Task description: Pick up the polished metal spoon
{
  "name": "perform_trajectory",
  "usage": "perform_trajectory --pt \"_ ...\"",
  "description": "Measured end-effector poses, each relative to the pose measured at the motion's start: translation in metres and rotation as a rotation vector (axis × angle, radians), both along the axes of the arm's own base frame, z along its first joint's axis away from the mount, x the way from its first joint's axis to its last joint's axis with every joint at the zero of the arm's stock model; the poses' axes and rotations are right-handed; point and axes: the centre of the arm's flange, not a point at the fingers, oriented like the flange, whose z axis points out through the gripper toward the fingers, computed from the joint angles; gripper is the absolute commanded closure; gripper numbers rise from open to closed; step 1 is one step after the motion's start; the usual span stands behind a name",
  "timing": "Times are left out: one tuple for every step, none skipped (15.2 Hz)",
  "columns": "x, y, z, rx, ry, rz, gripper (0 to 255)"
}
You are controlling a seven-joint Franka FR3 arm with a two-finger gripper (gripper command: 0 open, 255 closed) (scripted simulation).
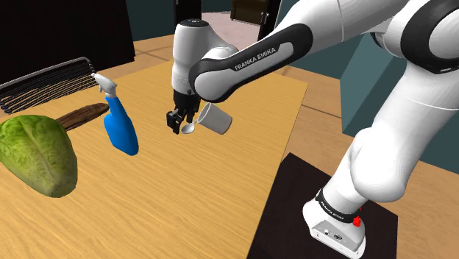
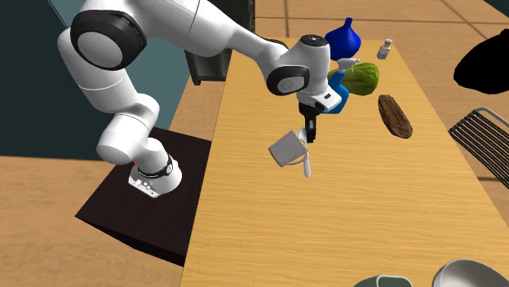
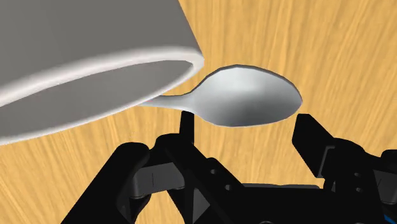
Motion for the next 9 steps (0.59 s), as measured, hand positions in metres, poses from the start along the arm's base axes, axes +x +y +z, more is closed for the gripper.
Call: perform_trajectory --pt "0.000 0.000 0.005 0.000 0.000 0.000 255" --pt "-0.001 0.000 0.011 0.000 0.000 0.000 255" --pt "0.000 0.000 0.016 0.000 0.000 0.000 255" --pt "-0.001 0.000 0.021 0.000 0.000 0.000 255" --pt "0.000 0.000 0.026 0.000 0.000 0.000 255" --pt "0.000 0.000 0.032 0.000 0.000 0.000 255" --pt "-0.001 0.000 0.037 0.000 0.000 0.000 255" --pt "-0.001 -0.001 0.042 0.000 0.000 0.000 255" --pt "-0.001 -0.001 0.046 0.000 0.000 0.000 255"
